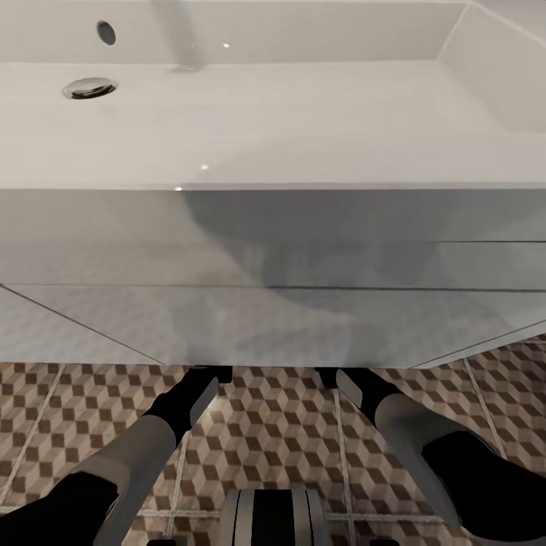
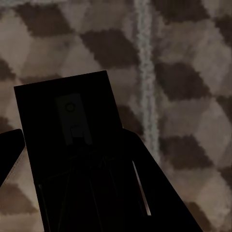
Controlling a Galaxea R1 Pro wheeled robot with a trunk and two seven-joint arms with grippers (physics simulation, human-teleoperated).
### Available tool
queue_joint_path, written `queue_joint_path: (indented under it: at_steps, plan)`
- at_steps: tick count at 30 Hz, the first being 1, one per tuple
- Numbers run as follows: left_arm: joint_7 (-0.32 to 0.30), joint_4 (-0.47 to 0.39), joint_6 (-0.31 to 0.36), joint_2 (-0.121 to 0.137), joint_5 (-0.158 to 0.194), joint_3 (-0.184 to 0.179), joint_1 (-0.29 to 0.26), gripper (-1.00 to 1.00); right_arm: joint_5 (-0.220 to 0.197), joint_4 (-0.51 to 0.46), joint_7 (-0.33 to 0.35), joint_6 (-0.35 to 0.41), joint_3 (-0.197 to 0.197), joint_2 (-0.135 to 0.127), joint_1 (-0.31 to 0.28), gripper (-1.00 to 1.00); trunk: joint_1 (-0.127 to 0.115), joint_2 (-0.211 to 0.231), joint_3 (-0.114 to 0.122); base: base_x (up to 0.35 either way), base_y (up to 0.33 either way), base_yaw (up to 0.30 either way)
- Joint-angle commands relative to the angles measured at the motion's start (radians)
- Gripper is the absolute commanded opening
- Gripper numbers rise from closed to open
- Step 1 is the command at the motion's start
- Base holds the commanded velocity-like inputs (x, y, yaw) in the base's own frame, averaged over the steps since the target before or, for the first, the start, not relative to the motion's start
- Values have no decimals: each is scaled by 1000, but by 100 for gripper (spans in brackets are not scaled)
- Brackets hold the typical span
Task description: Take the four mousetraps from the cabinet in the bathroom and place them on the bathroom floor. Make sure all four end up on the same floor surface, and ensure that at least two of them are either under or directly next to the same bathroom sink.
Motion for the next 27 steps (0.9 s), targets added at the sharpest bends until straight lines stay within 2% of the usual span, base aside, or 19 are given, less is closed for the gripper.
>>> queue_joint_path:
  at_steps: [1,27]
  plan:
    - [10,-2,7,1,11,-6,-33,-100,-7,-76,-7,7,12,0,-18,-100,0,0,-1,0,0,0]
    - [10,-5,7,0,11,-6,-33,-100,-7,-76,-4,7,12,0,-18,-100,0,0,-9,0,0,0]
